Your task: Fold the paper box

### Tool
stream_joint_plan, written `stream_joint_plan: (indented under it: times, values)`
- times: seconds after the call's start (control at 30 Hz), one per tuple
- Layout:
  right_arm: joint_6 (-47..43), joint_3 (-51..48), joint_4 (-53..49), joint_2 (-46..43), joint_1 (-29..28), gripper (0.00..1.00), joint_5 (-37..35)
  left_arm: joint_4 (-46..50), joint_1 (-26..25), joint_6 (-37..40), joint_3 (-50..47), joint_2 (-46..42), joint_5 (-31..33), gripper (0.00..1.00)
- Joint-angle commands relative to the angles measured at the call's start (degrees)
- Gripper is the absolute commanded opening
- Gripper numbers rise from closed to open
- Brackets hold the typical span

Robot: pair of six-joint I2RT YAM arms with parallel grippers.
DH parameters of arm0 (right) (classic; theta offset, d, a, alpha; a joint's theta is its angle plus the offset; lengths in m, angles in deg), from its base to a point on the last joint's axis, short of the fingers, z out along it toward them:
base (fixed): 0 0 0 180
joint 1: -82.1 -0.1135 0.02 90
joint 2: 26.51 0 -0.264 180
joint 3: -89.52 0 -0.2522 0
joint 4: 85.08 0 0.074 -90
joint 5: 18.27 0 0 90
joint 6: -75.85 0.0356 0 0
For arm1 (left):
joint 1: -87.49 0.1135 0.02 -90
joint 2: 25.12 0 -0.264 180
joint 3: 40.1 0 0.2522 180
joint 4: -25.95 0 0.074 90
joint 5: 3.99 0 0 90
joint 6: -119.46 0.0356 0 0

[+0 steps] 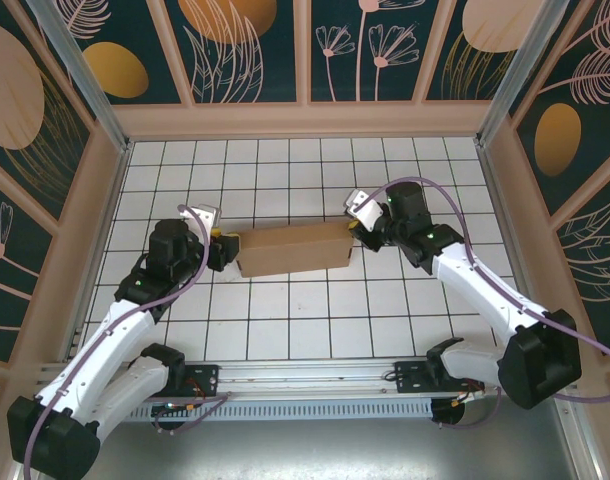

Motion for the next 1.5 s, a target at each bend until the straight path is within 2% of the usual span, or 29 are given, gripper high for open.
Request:
stream_joint_plan:
  times: [0.0,0.37,0.47,0.7,1.0,1.17,1.47]
  values:
    - [0.9,1.0,1.3,0.3,0.2,0.15,2.0,-2.7,-0.3,-0.6,-0.7,0.5,-2.2,0.46]
    - [3.6,2.9,0.4,0.9,0.1,0.0,3.6,-3.6,-0.3,-3.5,1.4,3.6,-4.2,0.29]
    - [5.8,3.5,0.4,0.9,0.1,0.0,4.1,-4.4,-0.3,-5.0,1.8,4.4,-5.2,0.25]
    - [13.4,5.7,-1.3,2.0,-0.6,0.0,4.0,-5.0,-0.3,-8.8,3.2,5.6,-5.7,0.22]
    - [26.7,7.5,-2.8,4.7,-2.7,0.0,-1.3,-3.5,-0.3,-12.0,5.4,6.8,-6.0,0.2]
    - [31.1,11.0,-7.1,6.9,-3.3,0.0,-2.3,-0.7,-0.3,-13.2,7.5,8.4,-5.9,0.19]
    - [44.1,19.4,-16.4,12.2,-3.2,0.0,-5.6,0.4,-0.3,-14.9,7.7,8.4,-4.7,0.18]
